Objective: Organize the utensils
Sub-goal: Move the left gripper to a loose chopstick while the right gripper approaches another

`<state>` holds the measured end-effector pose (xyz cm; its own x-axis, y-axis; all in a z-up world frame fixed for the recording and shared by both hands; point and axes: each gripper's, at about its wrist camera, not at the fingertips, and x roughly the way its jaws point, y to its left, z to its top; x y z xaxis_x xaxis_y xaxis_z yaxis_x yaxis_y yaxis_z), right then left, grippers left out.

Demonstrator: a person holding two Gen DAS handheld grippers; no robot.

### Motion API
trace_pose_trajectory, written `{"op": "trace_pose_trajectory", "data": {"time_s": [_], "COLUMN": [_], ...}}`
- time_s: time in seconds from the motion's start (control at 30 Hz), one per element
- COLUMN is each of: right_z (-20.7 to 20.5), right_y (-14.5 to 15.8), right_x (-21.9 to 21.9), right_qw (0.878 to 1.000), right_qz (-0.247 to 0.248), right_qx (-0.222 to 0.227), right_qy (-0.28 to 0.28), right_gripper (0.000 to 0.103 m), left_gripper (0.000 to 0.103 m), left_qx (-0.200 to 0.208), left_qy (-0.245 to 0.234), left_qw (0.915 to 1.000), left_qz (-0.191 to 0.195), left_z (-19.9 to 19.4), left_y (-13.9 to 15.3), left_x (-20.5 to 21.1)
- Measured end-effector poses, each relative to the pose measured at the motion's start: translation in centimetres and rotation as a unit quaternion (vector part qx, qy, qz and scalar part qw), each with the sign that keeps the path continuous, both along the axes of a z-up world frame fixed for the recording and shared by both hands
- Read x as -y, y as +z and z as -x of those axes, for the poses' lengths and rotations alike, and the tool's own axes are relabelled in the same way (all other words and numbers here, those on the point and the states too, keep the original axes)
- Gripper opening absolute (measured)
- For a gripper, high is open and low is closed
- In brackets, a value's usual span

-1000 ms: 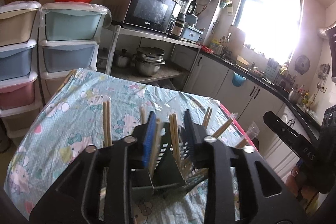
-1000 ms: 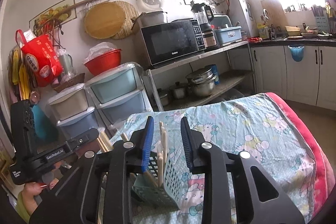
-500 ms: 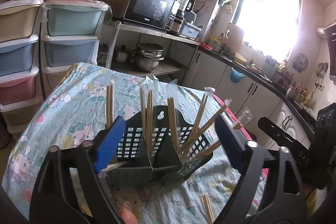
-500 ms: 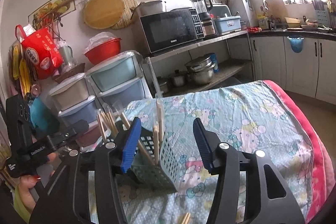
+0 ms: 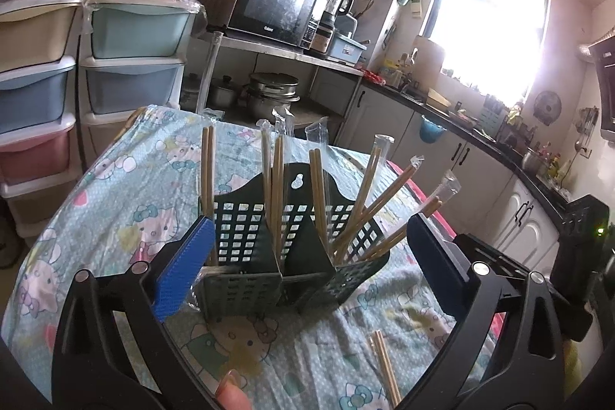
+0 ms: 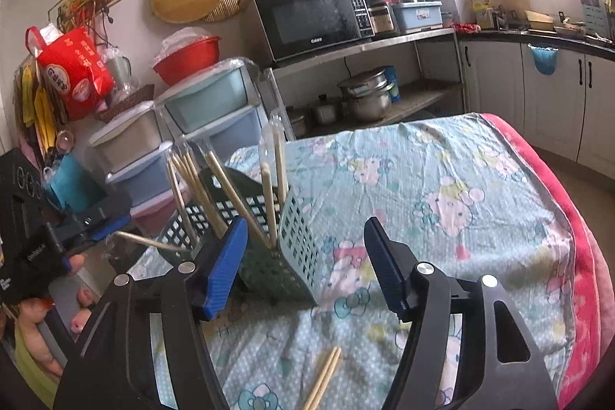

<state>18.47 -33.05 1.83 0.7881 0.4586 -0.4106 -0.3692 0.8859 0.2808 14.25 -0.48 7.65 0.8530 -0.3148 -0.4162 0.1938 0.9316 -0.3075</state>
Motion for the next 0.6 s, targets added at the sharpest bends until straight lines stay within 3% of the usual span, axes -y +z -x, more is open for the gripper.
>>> {"op": "trace_pose_trajectory", "data": {"time_s": [0.33,0.6], "right_z": [0.3,0.4], "right_y": [-1.5,-3.1], "right_x": [-0.1,-0.9], "right_qw": [1.0,0.998], "right_qz": [0.009,0.02], "right_qx": [-0.022,-0.048], "right_qy": [0.012,0.025], "right_gripper": [0.062,0.062], "left_gripper": [0.092,0.092], "left_qx": [0.018,0.0], "left_qy": [-0.009,0.001], "left_qw": [0.9998,1.0], "left_qz": [0.001,0.002], "left_z": [2.3,3.6], "left_y": [-0.1,-1.6], "left_x": [-1.0,-2.2]}}
